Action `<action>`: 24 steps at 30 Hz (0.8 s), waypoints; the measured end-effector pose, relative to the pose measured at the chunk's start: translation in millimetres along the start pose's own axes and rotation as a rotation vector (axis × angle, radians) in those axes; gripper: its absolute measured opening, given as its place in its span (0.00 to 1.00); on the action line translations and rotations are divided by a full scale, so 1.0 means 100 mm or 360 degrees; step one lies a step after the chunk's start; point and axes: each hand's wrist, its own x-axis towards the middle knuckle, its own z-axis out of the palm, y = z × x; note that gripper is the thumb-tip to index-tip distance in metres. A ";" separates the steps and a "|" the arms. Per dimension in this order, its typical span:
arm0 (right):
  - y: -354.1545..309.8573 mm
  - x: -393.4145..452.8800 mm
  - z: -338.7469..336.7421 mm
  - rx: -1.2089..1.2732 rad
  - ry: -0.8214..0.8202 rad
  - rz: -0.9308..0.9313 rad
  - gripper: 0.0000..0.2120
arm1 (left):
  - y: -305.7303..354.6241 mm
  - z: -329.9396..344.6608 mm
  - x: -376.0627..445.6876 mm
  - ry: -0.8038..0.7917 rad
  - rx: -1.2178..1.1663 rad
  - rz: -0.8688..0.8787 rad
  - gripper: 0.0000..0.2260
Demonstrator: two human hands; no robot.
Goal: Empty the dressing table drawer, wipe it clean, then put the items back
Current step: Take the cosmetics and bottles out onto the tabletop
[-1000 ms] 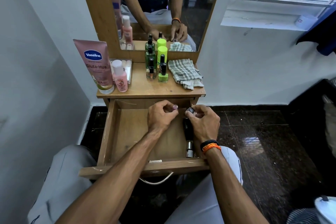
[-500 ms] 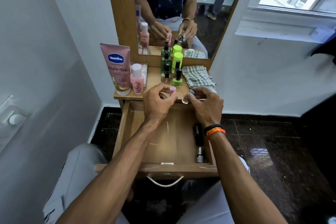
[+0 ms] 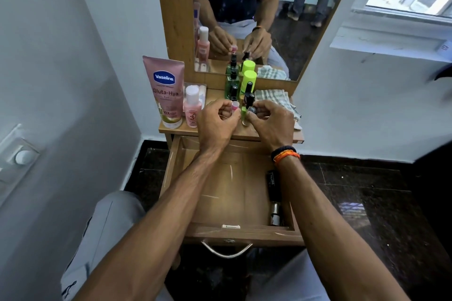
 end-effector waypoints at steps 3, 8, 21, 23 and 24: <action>0.04 0.01 0.03 0.0016 0.0006 0.0008 0.14 | -0.04 0.03 0.04 -0.0017 0.0016 0.0020 0.06; 0.07 -0.03 0.06 0.0004 -0.0004 -0.0052 0.17 | -0.09 0.06 0.06 -0.0034 0.0018 0.0015 0.06; 0.11 -0.05 0.14 0.0027 0.0019 -0.0024 0.19 | -0.21 0.12 0.07 -0.0059 0.0125 0.0004 0.08; 0.11 -0.04 0.14 0.0034 0.0019 -0.0027 0.19 | -0.21 0.13 0.08 -0.0050 0.0136 -0.0002 0.08; 0.12 -0.05 0.14 0.0035 0.0020 -0.0030 0.19 | -0.21 0.14 0.08 -0.0046 0.0142 -0.0004 0.08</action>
